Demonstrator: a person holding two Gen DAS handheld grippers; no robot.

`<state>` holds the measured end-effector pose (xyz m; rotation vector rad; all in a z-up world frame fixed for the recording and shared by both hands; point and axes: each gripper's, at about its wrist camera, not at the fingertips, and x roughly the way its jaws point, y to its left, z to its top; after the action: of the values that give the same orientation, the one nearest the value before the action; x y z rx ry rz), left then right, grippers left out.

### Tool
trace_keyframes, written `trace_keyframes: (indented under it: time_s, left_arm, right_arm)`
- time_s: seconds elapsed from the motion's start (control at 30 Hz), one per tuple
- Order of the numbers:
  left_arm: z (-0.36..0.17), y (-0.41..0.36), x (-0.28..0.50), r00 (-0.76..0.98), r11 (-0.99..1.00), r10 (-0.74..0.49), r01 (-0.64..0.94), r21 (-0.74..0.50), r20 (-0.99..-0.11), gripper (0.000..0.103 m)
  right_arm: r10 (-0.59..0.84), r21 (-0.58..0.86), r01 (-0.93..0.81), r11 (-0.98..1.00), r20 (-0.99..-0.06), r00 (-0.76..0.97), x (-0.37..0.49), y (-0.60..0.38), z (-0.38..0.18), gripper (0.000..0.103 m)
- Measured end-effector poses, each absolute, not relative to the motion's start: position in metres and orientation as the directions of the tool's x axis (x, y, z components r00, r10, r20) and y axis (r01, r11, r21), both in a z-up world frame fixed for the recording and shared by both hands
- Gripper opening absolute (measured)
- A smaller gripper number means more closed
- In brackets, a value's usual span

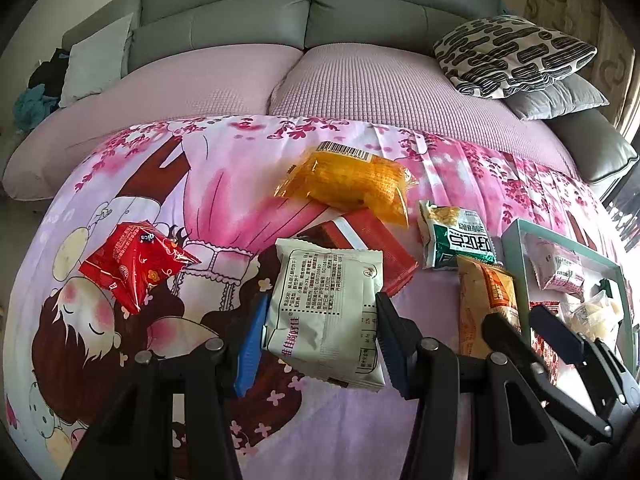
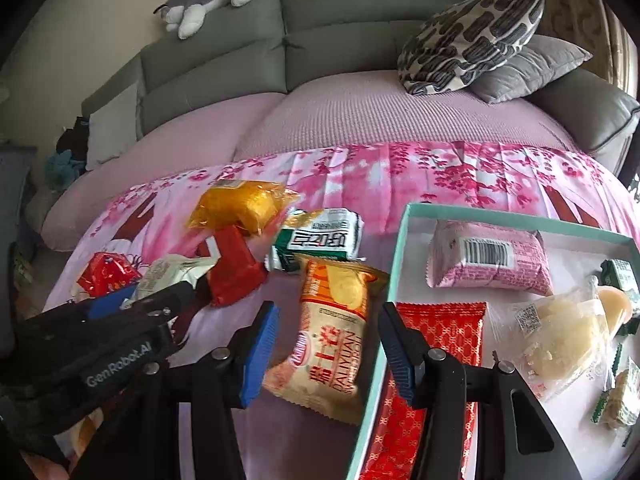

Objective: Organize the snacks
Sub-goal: 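Lift the yellow bread bag with the right tool while the left tool holds the white pack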

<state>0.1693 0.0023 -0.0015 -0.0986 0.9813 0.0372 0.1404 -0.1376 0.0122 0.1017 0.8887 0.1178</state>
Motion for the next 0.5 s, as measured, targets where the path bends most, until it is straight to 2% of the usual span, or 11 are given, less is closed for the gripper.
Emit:
trace_keyframes:
  time_s: [0.17, 0.5]
  left_arm:
    - [-0.004, 0.006, 0.169, 0.557, 0.994, -0.021, -0.079, -0.078, -0.830, 0.054]
    - [-0.012, 0.019, 0.169, 0.551, 0.989, -0.028, -0.105, -0.102, -0.834, 0.054]
  right_arm:
    - [0.165, 0.167, -0.053, 0.984, -0.781, 0.602, 0.145, -0.137, 0.004, 0.053]
    - [0.125, 0.108, -0.065, 0.992, -0.797, 0.591, 0.147, -0.123, -0.007, 0.047]
